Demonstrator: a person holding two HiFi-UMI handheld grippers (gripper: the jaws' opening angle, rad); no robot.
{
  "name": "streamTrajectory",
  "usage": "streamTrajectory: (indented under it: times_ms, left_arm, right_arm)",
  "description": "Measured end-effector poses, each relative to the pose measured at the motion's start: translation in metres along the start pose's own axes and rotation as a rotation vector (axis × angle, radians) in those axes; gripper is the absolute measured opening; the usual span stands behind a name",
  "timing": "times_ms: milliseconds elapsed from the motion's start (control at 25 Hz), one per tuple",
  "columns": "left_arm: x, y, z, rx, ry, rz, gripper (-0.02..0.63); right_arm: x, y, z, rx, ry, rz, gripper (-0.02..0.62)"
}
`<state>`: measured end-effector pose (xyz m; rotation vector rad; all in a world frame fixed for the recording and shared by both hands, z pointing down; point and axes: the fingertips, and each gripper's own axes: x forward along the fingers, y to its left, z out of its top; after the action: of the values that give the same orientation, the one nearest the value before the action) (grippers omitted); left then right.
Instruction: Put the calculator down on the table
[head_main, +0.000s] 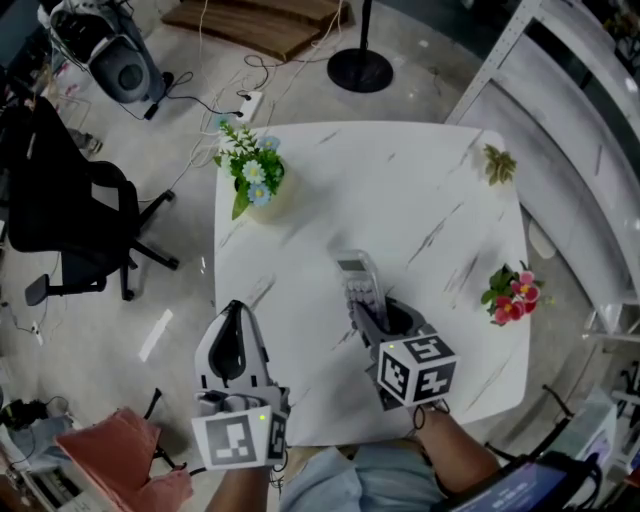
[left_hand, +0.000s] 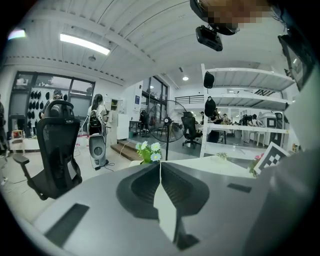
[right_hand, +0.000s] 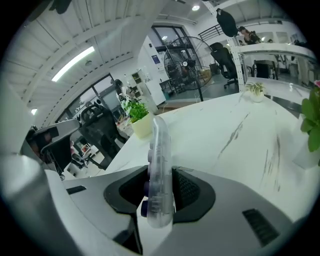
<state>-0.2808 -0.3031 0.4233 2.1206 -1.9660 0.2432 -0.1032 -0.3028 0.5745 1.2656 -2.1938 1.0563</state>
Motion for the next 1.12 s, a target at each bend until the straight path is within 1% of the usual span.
streamTrajectory:
  times_ms: [280,520,640,720,880,1040,1120]
  left_arm:
    - [0.006,0.003,-0.003,0.004,0.011,-0.004,0.012]
    - [0.01,0.004,-0.003,0.012,0.019,-0.008,0.012]
    - [0.011,0.0,-0.001,0.005,0.006,-0.02,0.012]
    - [0.012,-0.003,0.002,0.0,-0.007,-0.026,0.012]
    - [0.011,-0.004,-0.001,0.017,0.02,-0.015,0.012]
    - [0.011,-0.008,0.002,0.02,-0.001,-0.021,0.012]
    - [0.012,-0.013,0.005,0.01,-0.015,-0.03,0.012]
  right_arm:
    - [0.007,-0.001,-0.002,0.043,0.01,0.009,0.15]
    - [0.006,-0.005,-0.002,-0.004,0.01,-0.006,0.161]
    - [0.005,-0.009,-0.001,-0.024,0.008,-0.021,0.174]
    - [0.004,-0.013,-0.001,-0.024,0.005,-0.023,0.184]
    - [0.004,-0.021,-0.001,-0.014,-0.002,-0.022,0.196]
    - [0.003,-0.031,-0.004,-0.007,0.005,-0.033,0.214]
    - [0.004,-0.036,-0.009,-0.011,0.02,-0.042,0.227]
